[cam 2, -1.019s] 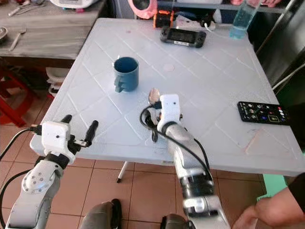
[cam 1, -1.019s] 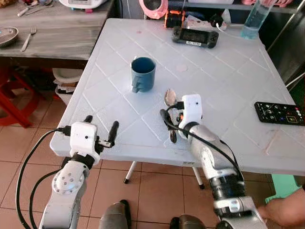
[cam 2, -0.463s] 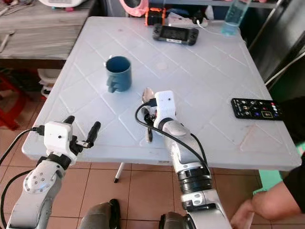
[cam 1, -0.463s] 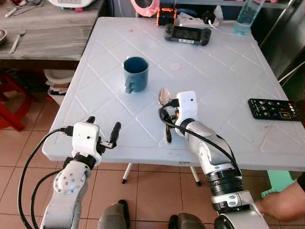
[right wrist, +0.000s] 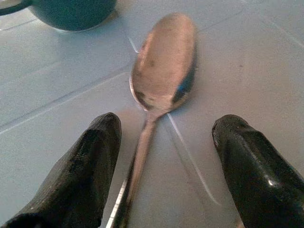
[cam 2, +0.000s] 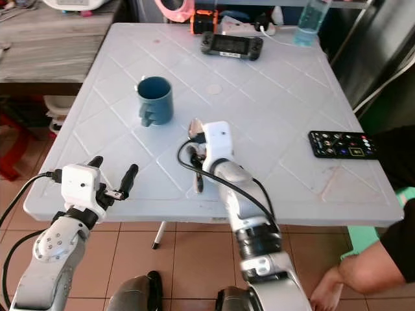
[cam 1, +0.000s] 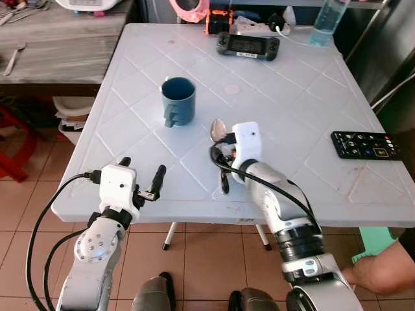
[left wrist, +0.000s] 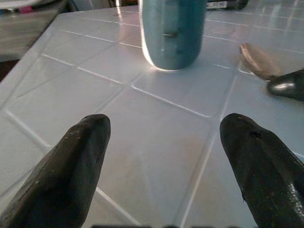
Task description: Setting the table
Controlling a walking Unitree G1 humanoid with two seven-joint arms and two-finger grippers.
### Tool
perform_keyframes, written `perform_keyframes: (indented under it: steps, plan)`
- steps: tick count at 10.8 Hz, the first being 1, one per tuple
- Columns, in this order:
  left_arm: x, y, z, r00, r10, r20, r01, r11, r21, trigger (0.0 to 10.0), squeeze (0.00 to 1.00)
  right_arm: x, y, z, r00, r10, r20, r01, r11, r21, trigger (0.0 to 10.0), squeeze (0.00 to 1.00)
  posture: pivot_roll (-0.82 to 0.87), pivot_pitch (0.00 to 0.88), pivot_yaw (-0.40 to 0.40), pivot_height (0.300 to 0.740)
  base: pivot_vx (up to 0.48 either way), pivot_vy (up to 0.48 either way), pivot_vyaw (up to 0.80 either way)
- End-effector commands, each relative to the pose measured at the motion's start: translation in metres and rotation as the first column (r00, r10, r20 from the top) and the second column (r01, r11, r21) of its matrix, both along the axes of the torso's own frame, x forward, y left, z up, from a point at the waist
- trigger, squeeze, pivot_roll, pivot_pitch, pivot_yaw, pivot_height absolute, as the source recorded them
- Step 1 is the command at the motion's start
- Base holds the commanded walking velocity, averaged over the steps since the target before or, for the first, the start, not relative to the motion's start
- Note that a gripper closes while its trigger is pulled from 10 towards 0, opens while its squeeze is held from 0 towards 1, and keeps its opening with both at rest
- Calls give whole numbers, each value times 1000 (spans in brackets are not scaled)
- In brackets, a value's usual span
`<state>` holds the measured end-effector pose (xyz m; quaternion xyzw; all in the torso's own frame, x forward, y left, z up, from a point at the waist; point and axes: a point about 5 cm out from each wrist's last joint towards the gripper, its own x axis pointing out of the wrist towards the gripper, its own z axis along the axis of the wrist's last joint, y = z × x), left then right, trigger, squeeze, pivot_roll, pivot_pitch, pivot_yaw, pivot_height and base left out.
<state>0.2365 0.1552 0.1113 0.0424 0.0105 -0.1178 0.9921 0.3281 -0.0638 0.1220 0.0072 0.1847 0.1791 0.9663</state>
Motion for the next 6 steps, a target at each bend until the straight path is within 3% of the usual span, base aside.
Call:
perform_keyframes:
  steps: [1,4,6]
  plan:
    - [0,-1,0,1000,-6,-8,6,1000,-3,10000,0,-6,18,-9,997,58,-58,-58,998,-1,10000,0,60,145,-4,740,0,0,0]
    - [2,4,0,999,34,15,-34,999,13,10000,0,-14,29,-14,991,100,-89,-100,995,0,10000,0,56,138,-8,740,0,0,0]
    - [8,13,3,996,77,43,-79,996,37,10000,0,-20,22,-25,986,71,-148,-75,997,-20,10000,0,50,130,-13,740,0,0,0]
